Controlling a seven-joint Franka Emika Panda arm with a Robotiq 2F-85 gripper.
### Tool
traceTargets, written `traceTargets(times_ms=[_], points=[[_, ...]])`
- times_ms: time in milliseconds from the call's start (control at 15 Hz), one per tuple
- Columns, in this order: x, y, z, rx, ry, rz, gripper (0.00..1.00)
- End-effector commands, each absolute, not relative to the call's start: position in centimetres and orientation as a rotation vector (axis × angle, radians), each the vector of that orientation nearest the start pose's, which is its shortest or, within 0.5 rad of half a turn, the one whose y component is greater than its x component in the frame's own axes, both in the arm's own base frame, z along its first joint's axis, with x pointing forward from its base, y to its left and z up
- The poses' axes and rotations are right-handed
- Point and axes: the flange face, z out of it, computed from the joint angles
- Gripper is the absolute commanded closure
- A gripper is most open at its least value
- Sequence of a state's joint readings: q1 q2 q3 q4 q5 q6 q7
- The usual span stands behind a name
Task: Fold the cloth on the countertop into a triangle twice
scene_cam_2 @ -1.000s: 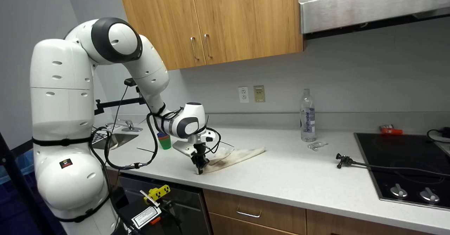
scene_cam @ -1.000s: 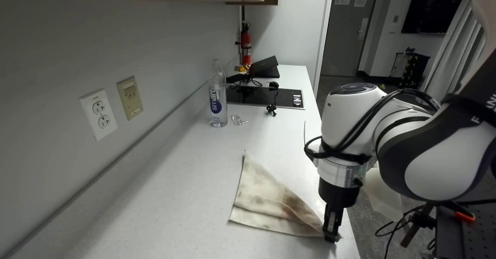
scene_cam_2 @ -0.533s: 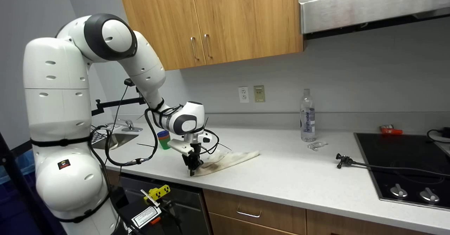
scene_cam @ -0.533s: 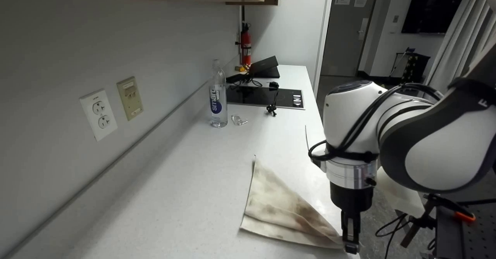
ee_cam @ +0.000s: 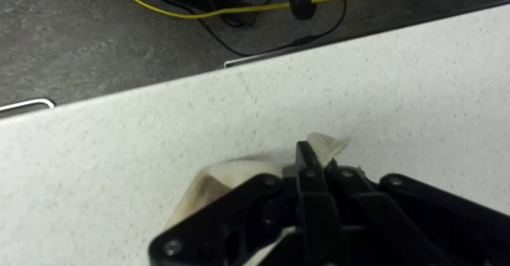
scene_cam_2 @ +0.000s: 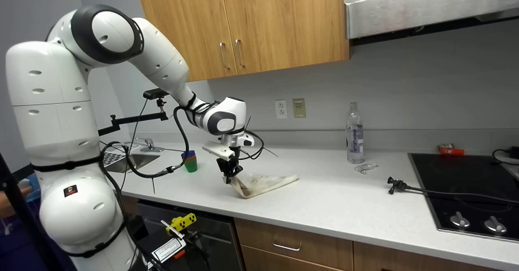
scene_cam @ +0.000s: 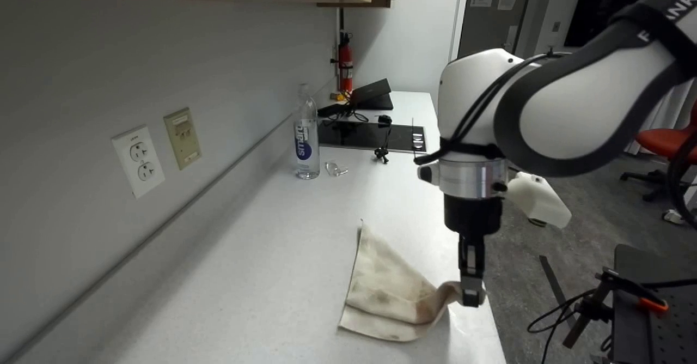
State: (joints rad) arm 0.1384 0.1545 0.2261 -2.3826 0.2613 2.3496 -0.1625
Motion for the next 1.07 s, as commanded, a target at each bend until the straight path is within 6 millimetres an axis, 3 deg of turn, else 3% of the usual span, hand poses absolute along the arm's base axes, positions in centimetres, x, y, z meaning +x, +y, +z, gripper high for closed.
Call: traceTargets(times_ms=[0,600,1000], points=[[49.1,16.7,24.8,-2.938,-0.490,0.239,0.99],[56.3,14.7,20.7,-3.141,-0.382,-0.028,0.99],[59.1,14.6,20.5,-3.186,-0.272,-0.117,0.99]])
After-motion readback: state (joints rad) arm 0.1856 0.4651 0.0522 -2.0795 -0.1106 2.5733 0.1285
